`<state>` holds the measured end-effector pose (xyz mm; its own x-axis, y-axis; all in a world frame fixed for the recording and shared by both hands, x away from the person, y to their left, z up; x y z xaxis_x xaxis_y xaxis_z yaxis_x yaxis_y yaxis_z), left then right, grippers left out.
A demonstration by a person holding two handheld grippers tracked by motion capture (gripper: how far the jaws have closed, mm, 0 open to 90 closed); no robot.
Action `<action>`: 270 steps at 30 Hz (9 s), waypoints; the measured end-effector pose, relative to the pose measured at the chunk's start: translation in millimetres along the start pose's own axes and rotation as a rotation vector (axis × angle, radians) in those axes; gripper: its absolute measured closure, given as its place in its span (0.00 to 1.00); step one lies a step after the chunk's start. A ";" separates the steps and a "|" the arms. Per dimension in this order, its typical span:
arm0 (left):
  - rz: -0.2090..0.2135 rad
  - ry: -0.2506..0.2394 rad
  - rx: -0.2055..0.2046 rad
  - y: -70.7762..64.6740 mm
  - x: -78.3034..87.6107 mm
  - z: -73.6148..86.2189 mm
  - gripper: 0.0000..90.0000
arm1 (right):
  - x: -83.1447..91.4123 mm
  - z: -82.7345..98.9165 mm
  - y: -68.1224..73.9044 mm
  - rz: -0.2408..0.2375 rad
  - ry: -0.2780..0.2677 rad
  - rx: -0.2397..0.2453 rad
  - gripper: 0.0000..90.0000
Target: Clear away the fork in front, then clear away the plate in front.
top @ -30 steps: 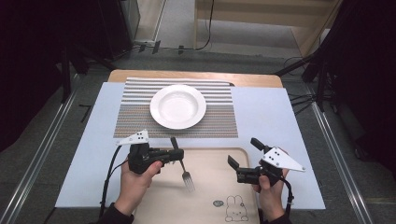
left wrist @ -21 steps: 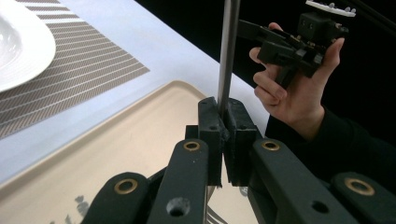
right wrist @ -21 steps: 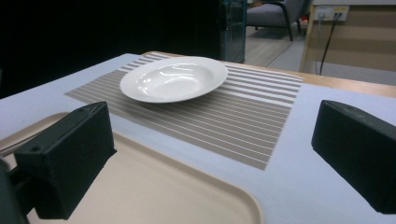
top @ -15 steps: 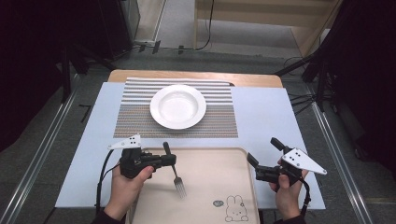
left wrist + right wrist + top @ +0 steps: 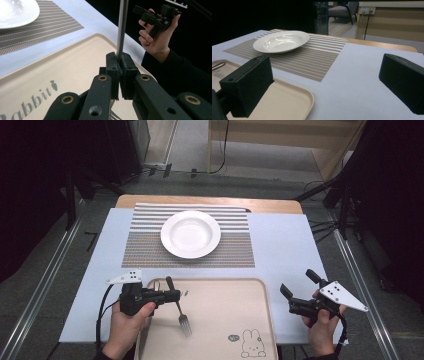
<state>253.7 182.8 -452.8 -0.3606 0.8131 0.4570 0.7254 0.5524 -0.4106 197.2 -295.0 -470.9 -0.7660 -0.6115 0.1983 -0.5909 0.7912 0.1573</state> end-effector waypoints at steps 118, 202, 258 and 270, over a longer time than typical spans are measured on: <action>-0.431 0.015 -0.143 19.8 -11.4 -19.5 0.00 | 21.4 13.3 -20.5 0.029 0.019 -0.030 0.00; -0.491 0.051 0.005 135.4 -78.6 -110.8 0.00 | 20.3 15.7 -20.3 0.003 0.023 -0.032 0.00; -0.540 0.167 0.230 183.8 -118.7 -100.6 0.32 | 19.0 17.5 -22.5 -0.002 0.028 -0.051 0.00; -0.661 0.211 0.214 182.3 -116.9 -106.8 0.63 | 17.7 17.7 -23.2 -0.002 0.030 -0.055 0.00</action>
<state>490.7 168.8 -496.8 -0.5473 0.2555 0.7970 0.2563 0.9577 -0.1311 192.9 -324.1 -488.2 -0.7567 -0.6134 0.2263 -0.5768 0.7892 0.2106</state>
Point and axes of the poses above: each handheld gripper's, and its own axes: x roughly backward along the jaws, z roughly out of its underside, y roughly to its left, the point moved 1 cm from there along -x, roughly forward along the jaws, and after that the axes turned 14 degrees about -z, right-handed, at the moved point
